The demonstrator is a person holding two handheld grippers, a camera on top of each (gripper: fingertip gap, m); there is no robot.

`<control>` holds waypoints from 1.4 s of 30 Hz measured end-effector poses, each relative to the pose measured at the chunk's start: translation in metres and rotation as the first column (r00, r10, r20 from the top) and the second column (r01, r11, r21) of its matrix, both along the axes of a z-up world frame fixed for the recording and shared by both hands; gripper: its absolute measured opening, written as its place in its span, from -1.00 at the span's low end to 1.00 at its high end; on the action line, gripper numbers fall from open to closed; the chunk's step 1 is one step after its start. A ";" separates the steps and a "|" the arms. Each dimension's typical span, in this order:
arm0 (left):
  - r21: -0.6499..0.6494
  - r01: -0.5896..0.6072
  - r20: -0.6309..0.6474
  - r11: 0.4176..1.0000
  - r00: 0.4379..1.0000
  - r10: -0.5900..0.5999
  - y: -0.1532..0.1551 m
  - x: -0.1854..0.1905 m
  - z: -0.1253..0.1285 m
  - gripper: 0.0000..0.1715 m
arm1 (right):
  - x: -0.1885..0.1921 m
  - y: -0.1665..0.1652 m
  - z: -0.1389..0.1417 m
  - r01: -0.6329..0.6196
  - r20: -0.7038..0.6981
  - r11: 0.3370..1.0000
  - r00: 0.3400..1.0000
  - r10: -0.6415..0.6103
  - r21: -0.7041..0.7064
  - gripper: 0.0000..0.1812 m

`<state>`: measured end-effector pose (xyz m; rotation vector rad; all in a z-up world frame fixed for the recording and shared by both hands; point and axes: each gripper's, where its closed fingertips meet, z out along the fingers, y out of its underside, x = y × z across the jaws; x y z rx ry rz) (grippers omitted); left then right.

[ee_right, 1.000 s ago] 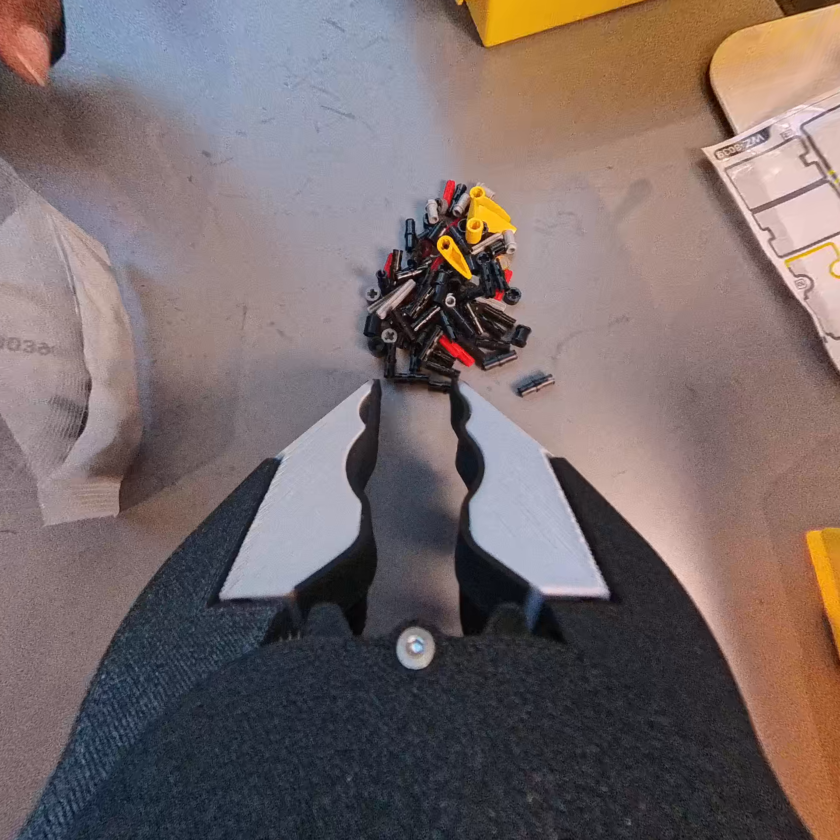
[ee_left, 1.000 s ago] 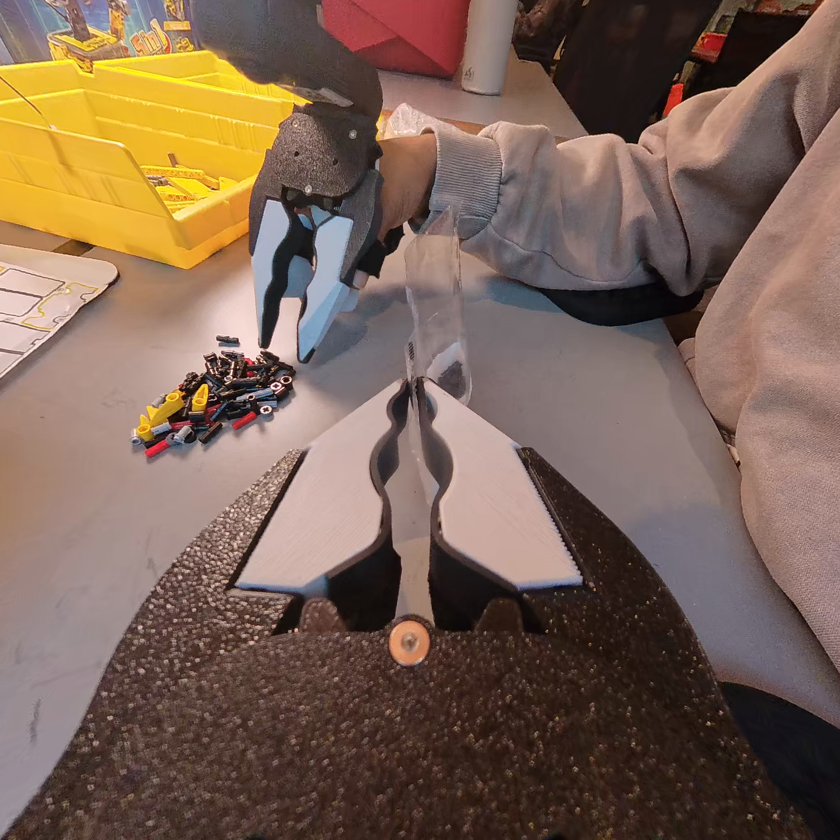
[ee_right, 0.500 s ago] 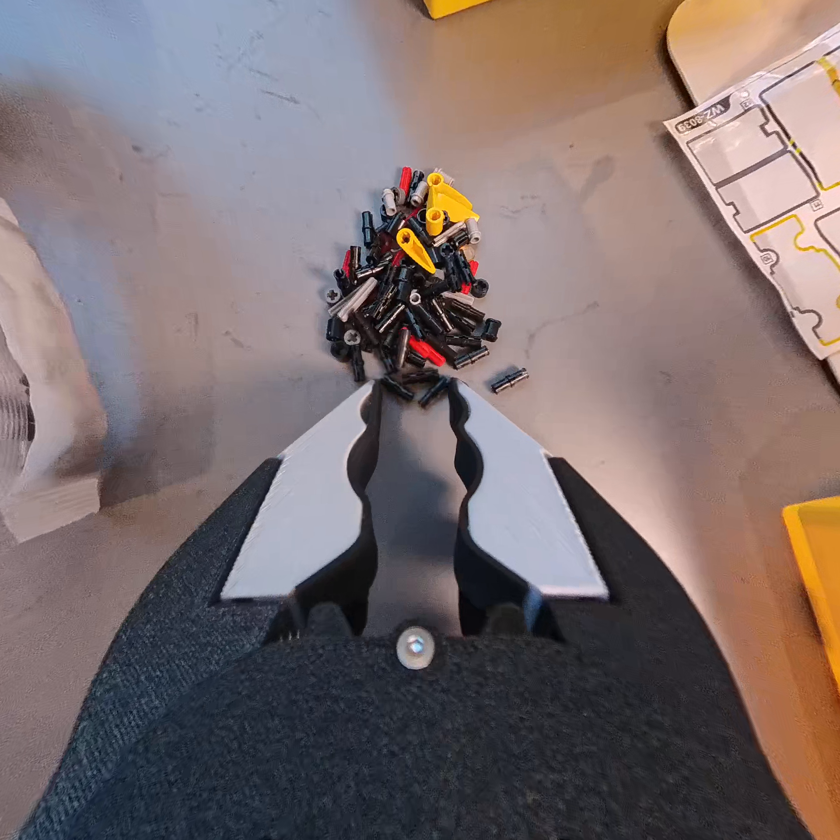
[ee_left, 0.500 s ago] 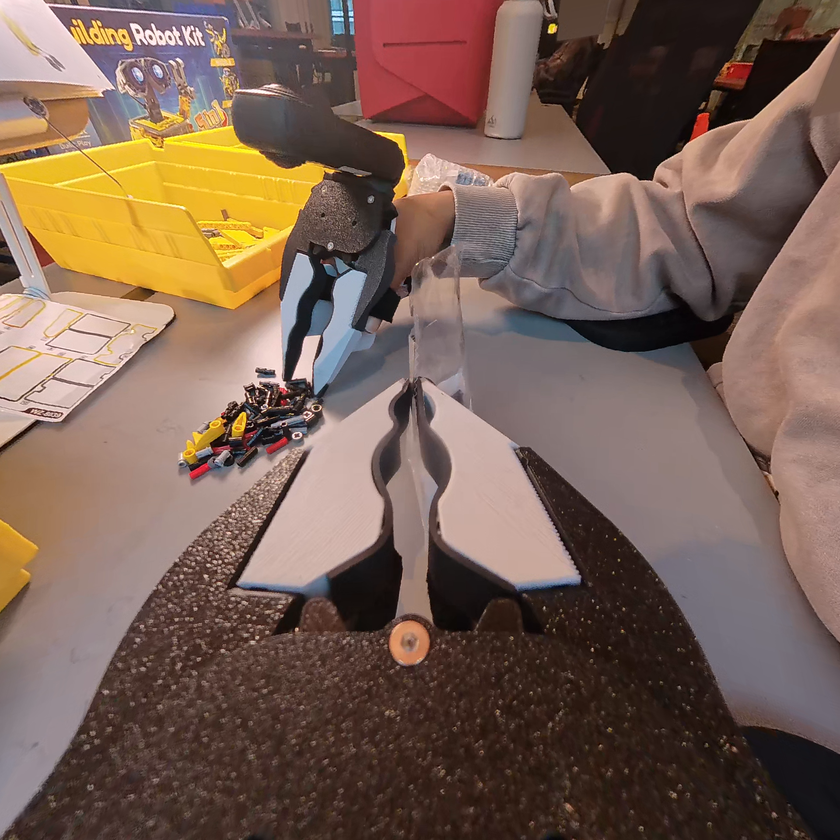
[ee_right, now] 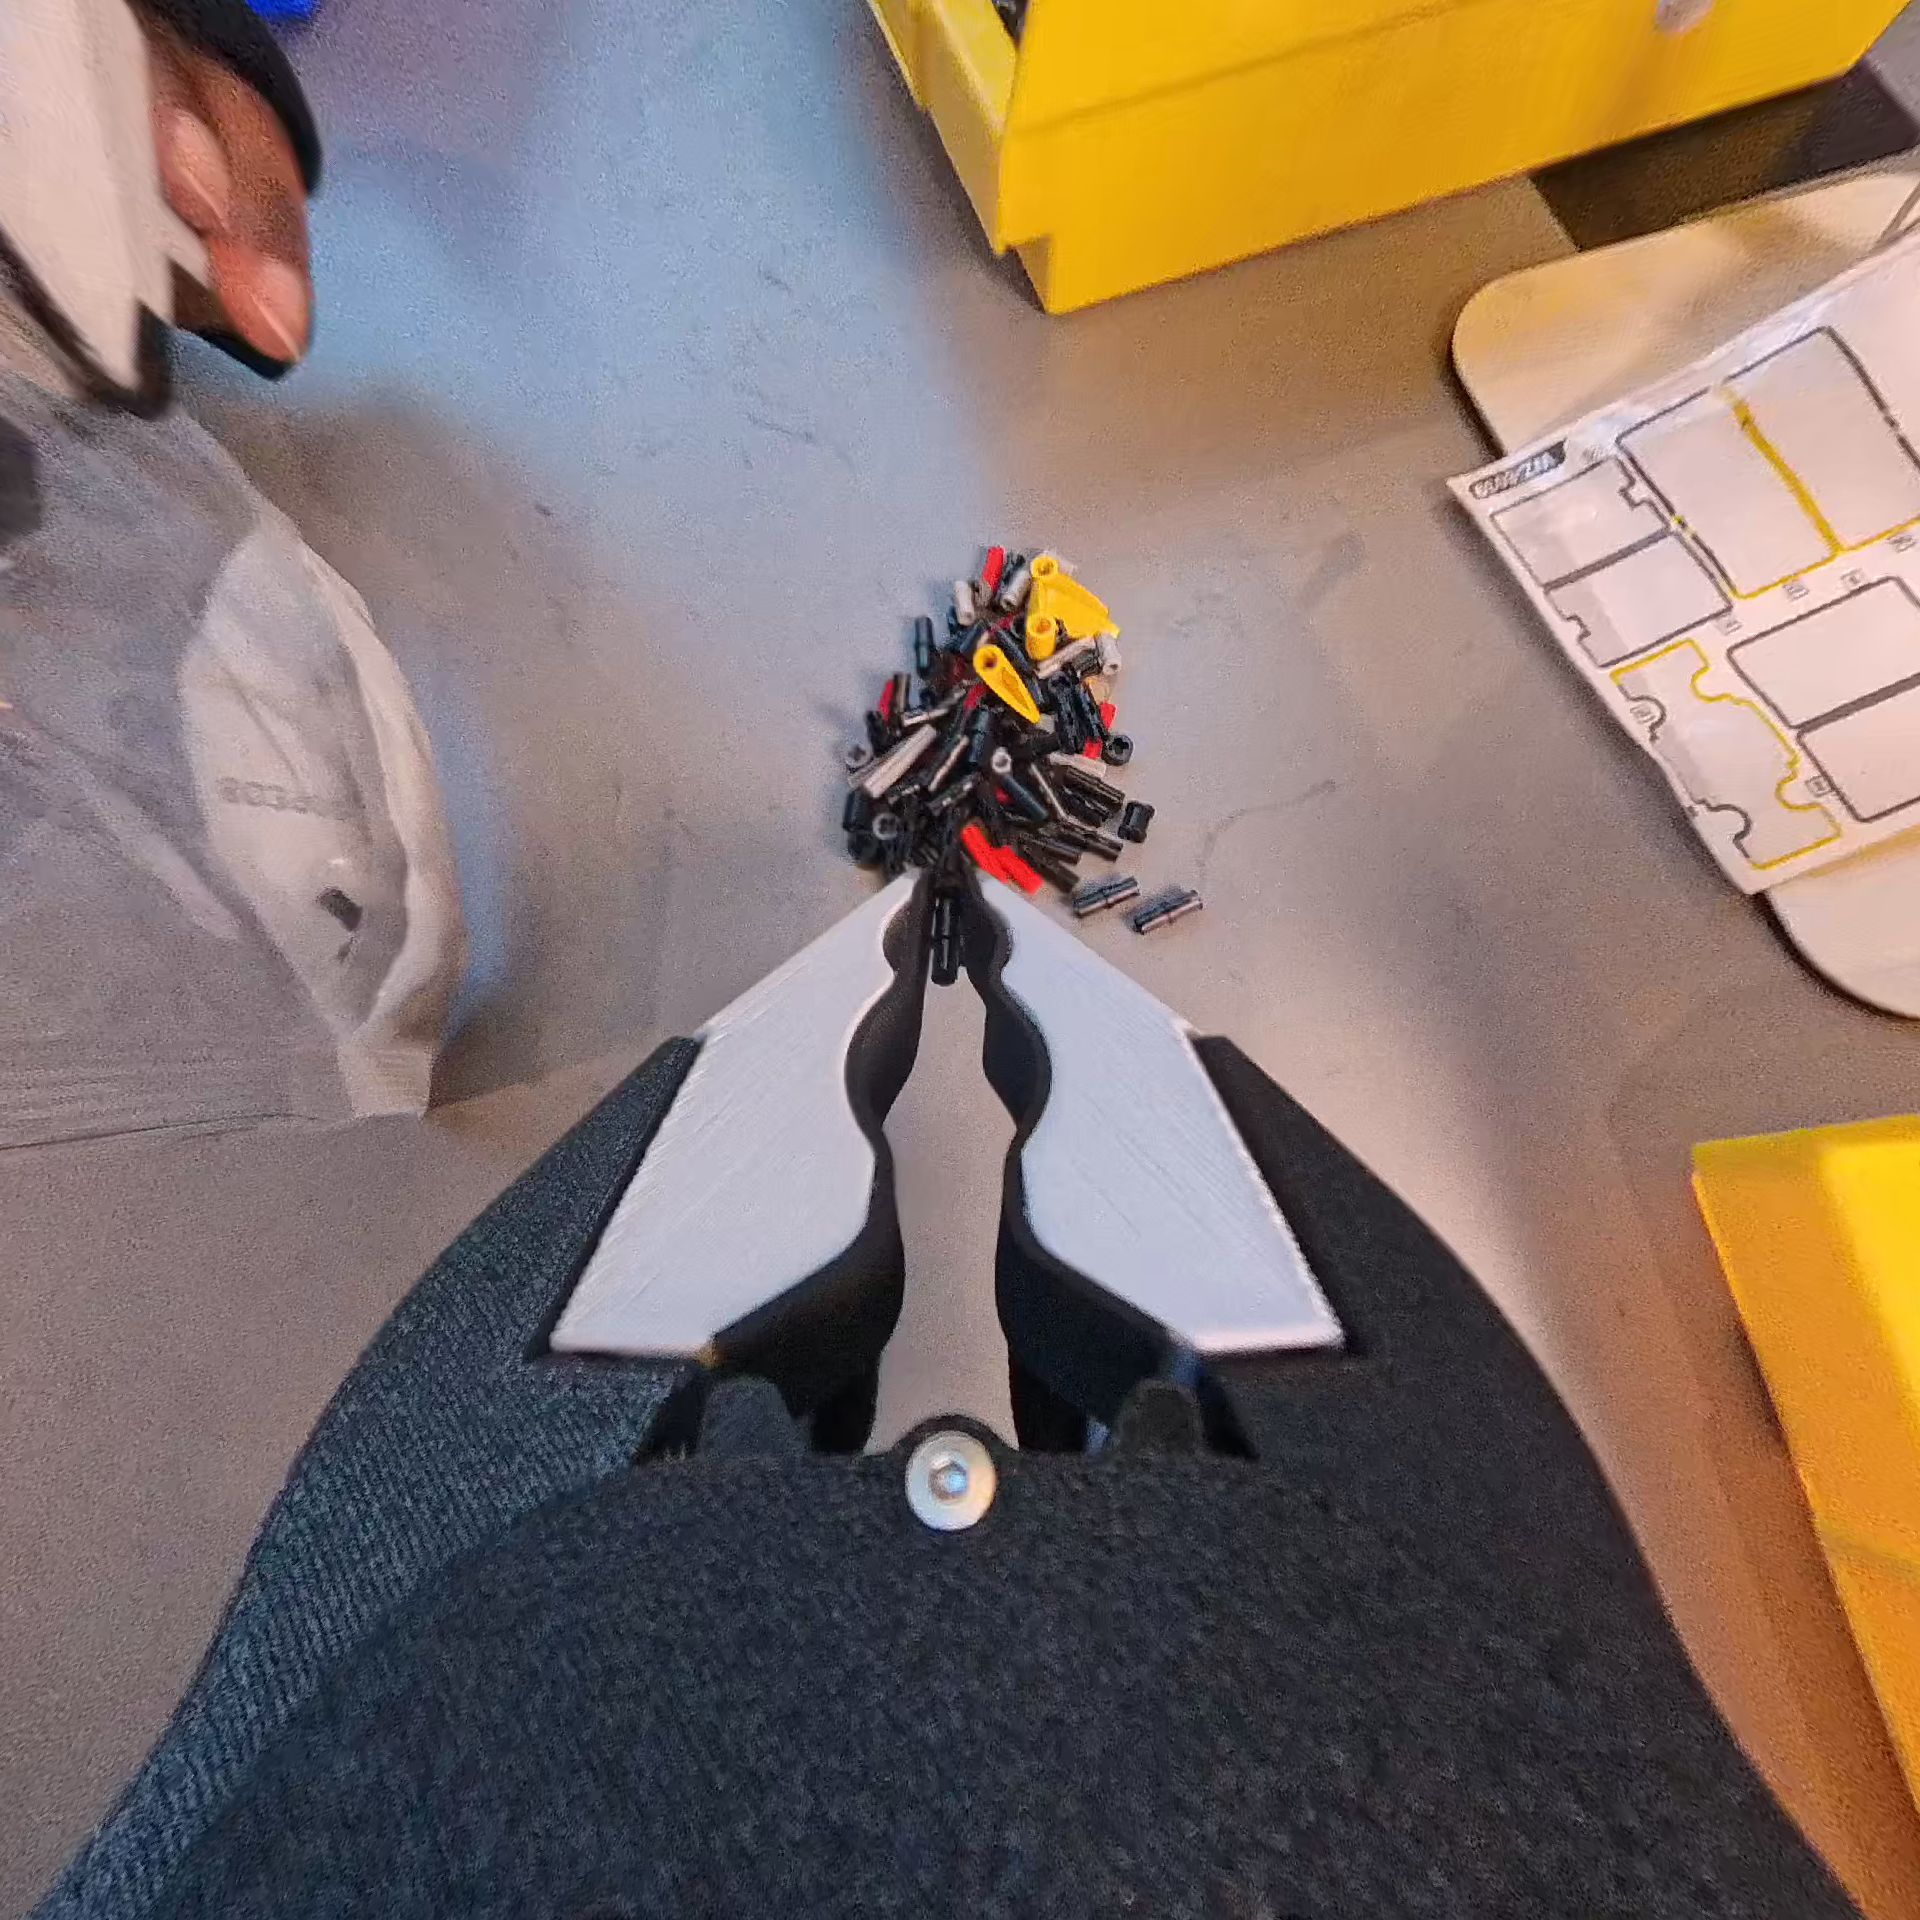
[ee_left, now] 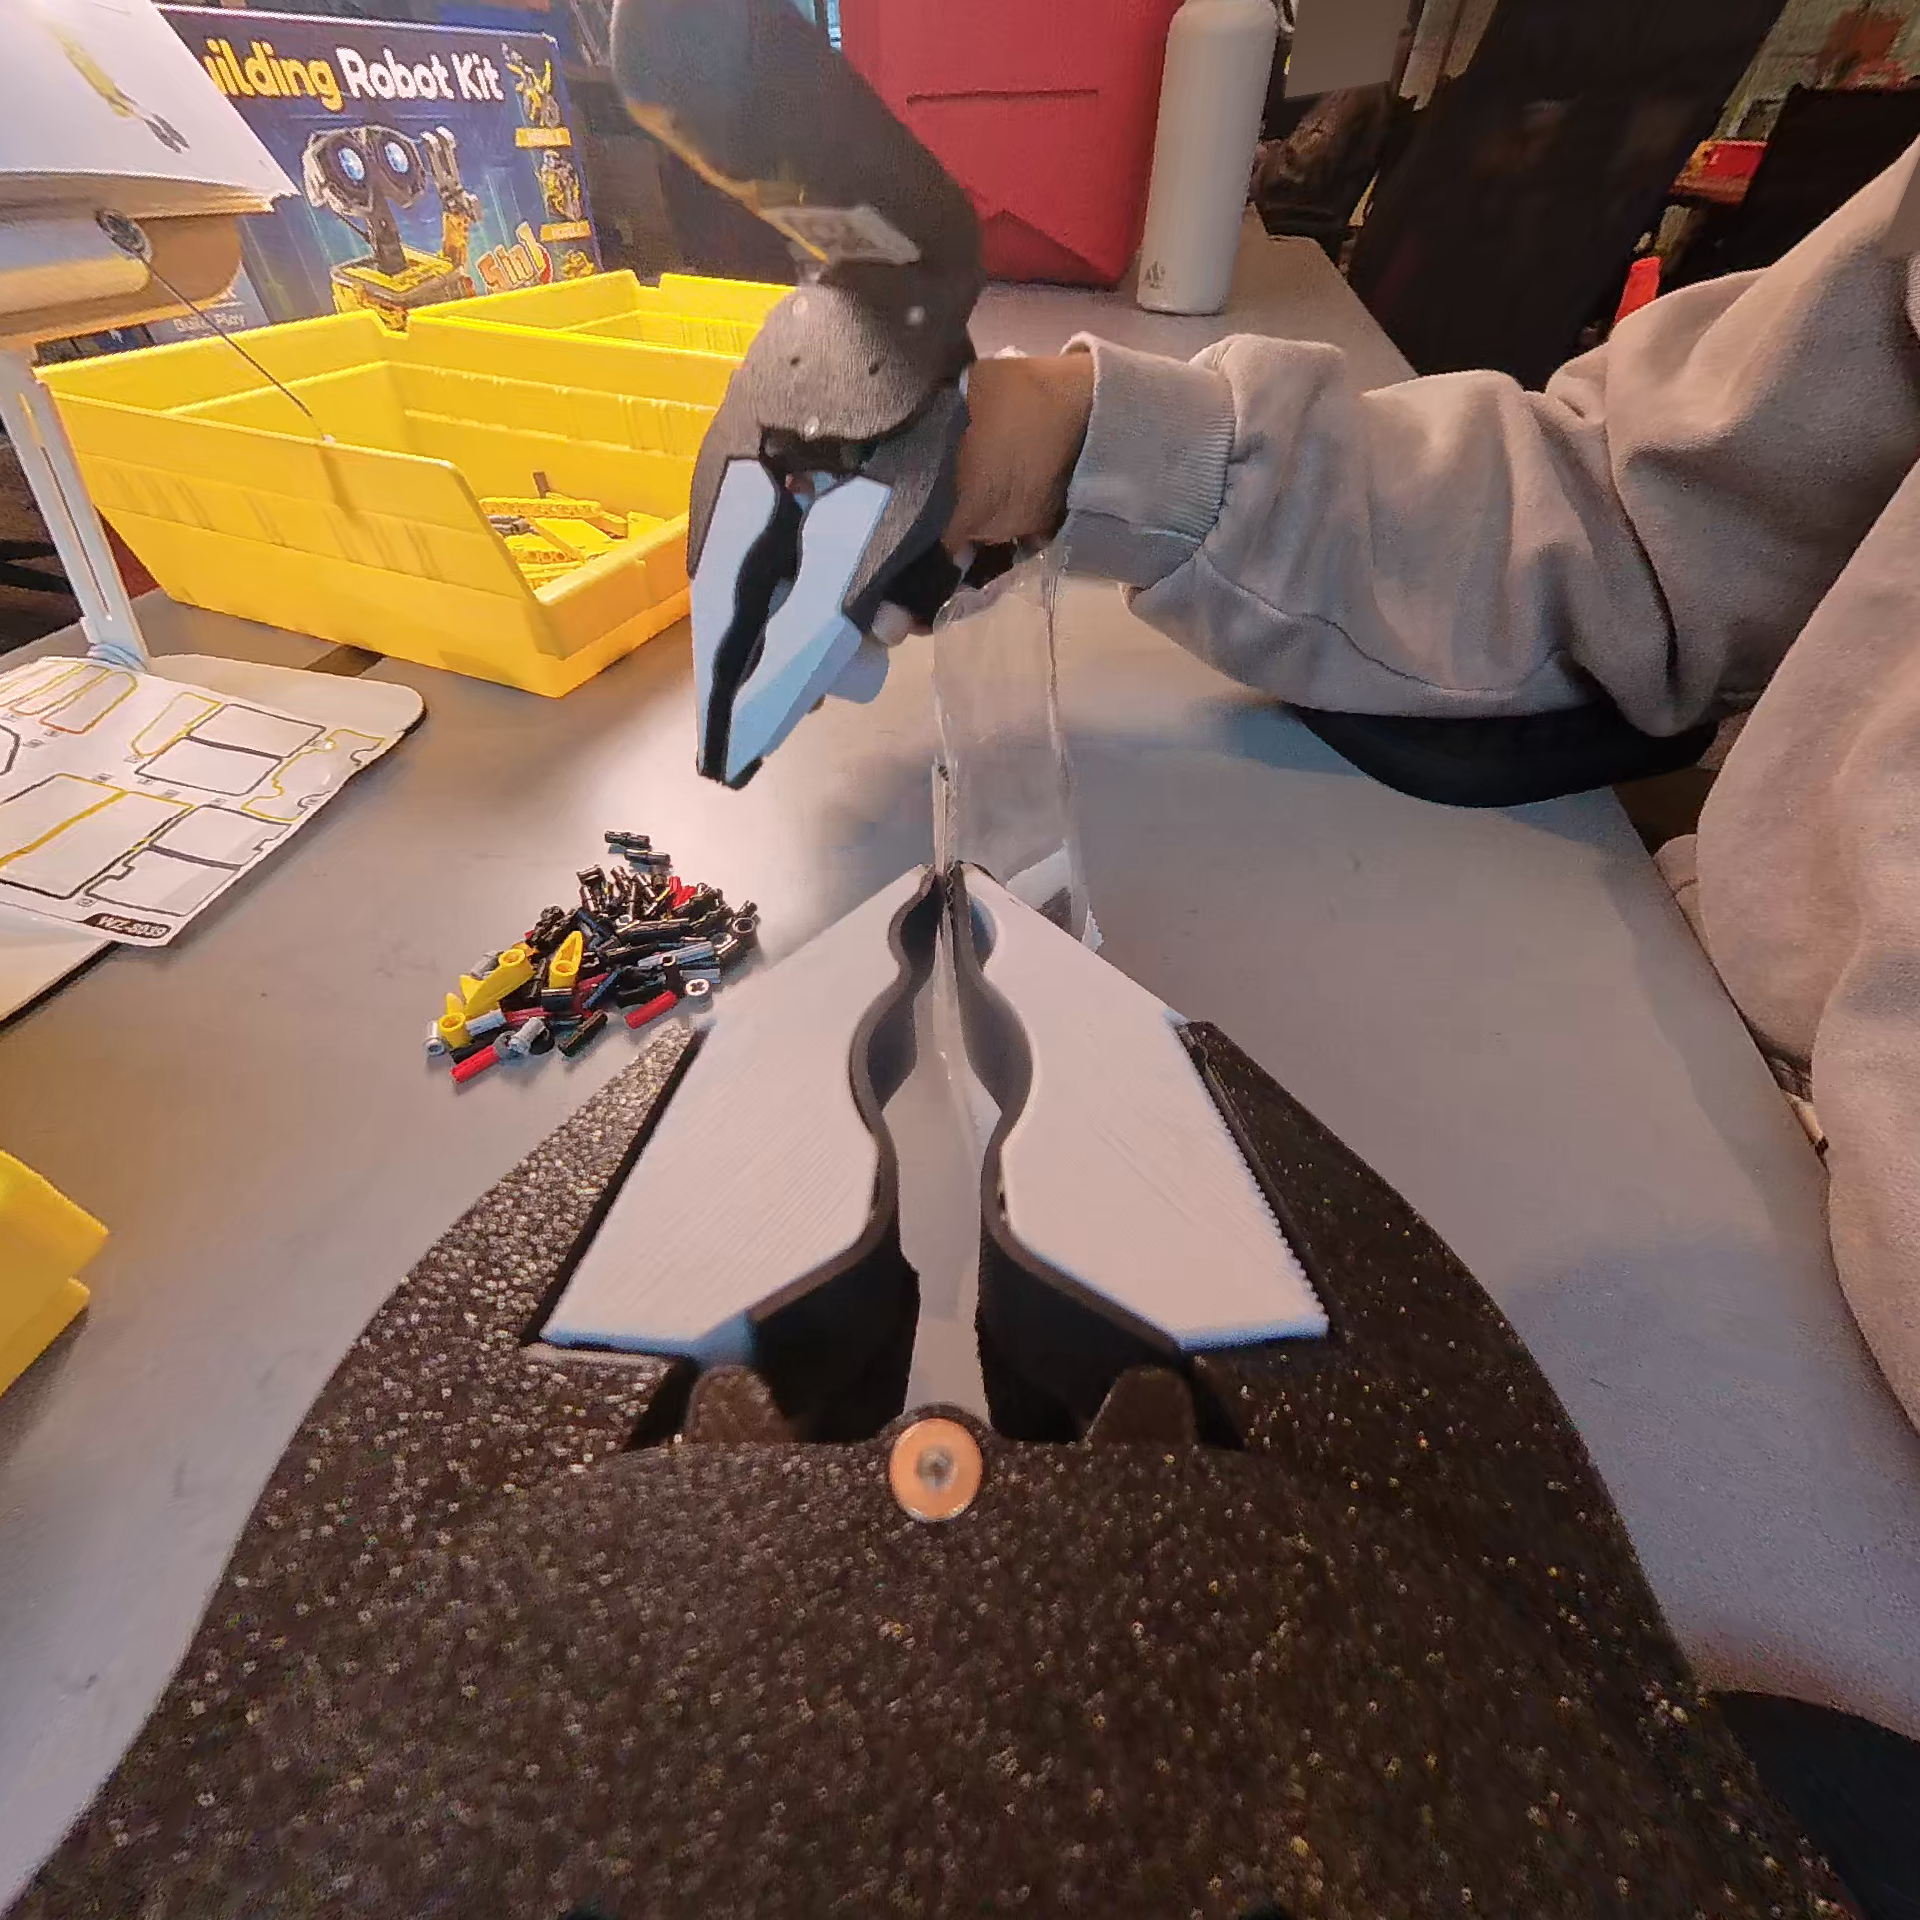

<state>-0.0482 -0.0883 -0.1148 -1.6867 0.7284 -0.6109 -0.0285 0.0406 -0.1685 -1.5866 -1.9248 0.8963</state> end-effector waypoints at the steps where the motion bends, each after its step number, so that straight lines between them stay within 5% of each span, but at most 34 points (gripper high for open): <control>1: -0.002 -0.001 0.001 1.000 1.000 0.001 0.000 0.000 0.000 -1.00 | 0.000 -0.002 0.012 -0.007 -0.034 1.000 0.999 0.007 -0.005 -0.96; 6: -0.005 -0.011 0.004 1.000 1.000 0.011 0.002 -0.002 -0.001 -1.00 | 0.000 -0.019 0.059 -0.054 -0.175 0.997 0.984 0.045 -0.048 -0.96; 11: -0.009 -0.016 0.006 1.000 1.000 0.016 0.003 -0.001 -0.002 -1.00 | 0.000 -0.075 0.097 -0.250 -0.280 0.963 0.936 0.215 -0.099 -0.96; 18: -0.005 -0.020 0.006 1.000 1.000 0.020 0.003 -0.002 -0.001 -1.00 | 0.001 -0.107 0.082 -0.357 -0.212 0.931 0.918 0.335 -0.074 -0.86; 27: 0.004 -0.041 0.014 0.999 0.999 0.041 0.005 -0.005 0.001 -1.00 | 0.023 -0.085 0.087 -0.336 -0.176 0.942 0.928 0.328 -0.016 -0.52; 29: 0.008 -0.051 0.021 0.999 0.998 0.051 0.007 -0.007 0.002 -1.00 | 0.035 -0.080 0.068 -0.355 -0.073 0.935 0.932 0.355 0.017 -0.59; 32: 0.005 -0.053 0.025 0.999 0.998 0.053 0.007 -0.008 0.001 -0.99 | 0.042 -0.070 0.050 -0.345 0.020 0.937 0.939 0.344 0.049 -0.99; 37: -0.037 -0.007 0.007 0.999 1.000 0.008 0.001 -0.005 -0.006 -0.86 | 0.045 -0.067 0.052 -0.351 0.016 0.933 0.936 0.351 0.074 -1.00; 42: -0.065 -0.003 -0.021 0.998 1.000 0.002 0.001 -0.005 -0.014 -0.92 | 0.049 -0.066 0.055 -0.359 0.013 0.929 0.933 0.359 0.088 -1.00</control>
